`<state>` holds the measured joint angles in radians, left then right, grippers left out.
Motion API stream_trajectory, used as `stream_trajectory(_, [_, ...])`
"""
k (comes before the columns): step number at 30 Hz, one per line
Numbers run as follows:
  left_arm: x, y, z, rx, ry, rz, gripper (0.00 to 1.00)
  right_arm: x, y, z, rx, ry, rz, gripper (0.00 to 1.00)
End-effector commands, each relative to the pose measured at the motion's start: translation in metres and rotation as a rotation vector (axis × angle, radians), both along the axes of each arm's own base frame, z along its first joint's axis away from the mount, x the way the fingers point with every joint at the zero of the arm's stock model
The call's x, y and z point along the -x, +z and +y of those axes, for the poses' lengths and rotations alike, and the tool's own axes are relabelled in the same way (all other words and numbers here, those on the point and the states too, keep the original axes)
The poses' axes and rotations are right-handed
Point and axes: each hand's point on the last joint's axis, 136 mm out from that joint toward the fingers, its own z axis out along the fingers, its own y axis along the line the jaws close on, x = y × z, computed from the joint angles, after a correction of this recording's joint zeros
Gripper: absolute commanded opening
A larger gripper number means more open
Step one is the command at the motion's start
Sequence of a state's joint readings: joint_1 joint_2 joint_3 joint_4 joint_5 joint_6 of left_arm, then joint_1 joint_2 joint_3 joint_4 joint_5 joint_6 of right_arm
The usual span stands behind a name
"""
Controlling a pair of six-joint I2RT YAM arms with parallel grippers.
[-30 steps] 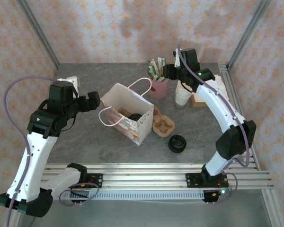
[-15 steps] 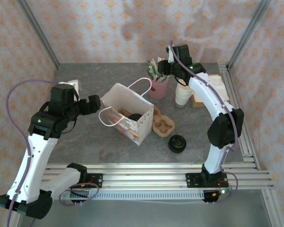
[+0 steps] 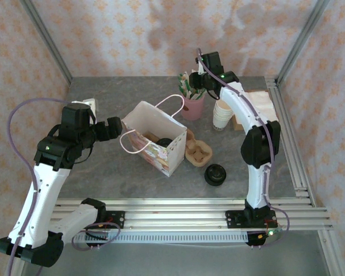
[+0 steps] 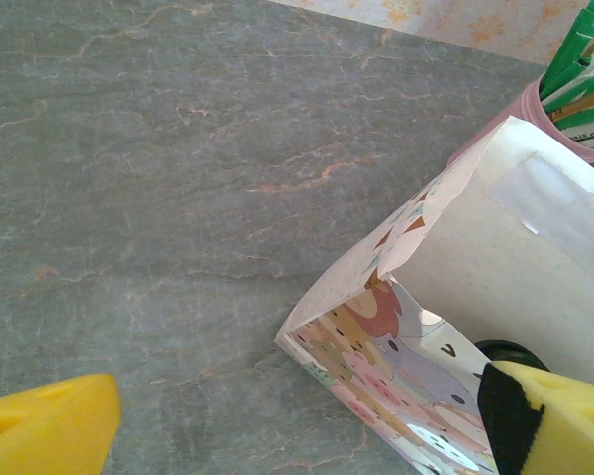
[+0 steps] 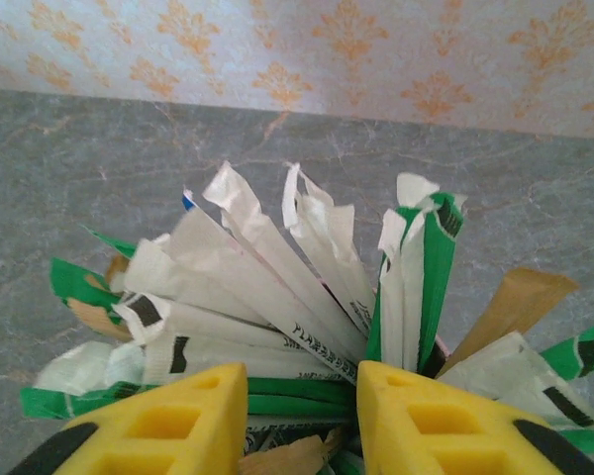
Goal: Pack the takeout coffee
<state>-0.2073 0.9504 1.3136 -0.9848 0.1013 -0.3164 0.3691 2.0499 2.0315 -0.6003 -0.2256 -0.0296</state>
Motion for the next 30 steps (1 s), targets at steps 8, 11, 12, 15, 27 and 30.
stream_trajectory(8, [0.004, -0.004, -0.002, 0.017, -0.003, 0.021, 0.94, 0.002, 0.028, -0.009, 0.032, -0.013, -0.049, 0.06])
stream_trajectory(11, [0.003, -0.002, -0.002, 0.017, -0.003, 0.018, 0.94, 0.005, 0.047, -0.015, 0.037, -0.031, -0.082, 0.00])
stream_trajectory(12, [0.003, -0.002, -0.002, 0.017, -0.002, 0.017, 0.94, 0.007, 0.052, -0.016, 0.040, -0.034, -0.090, 0.00])
stream_trajectory(15, [0.003, -0.001, -0.001, 0.012, 0.000, 0.014, 0.94, 0.016, 0.077, -0.020, 0.050, -0.048, -0.131, 0.00])
stream_trajectory(27, [0.001, 0.000, 0.003, 0.011, 0.032, 0.000, 0.94, 0.124, 0.219, -0.002, -0.018, 0.039, -0.405, 0.00])
stream_trajectory(30, [0.001, 0.000, 0.005, 0.011, 0.040, -0.004, 0.94, 0.163, 0.248, 0.006, -0.064, 0.078, -0.488, 0.00])
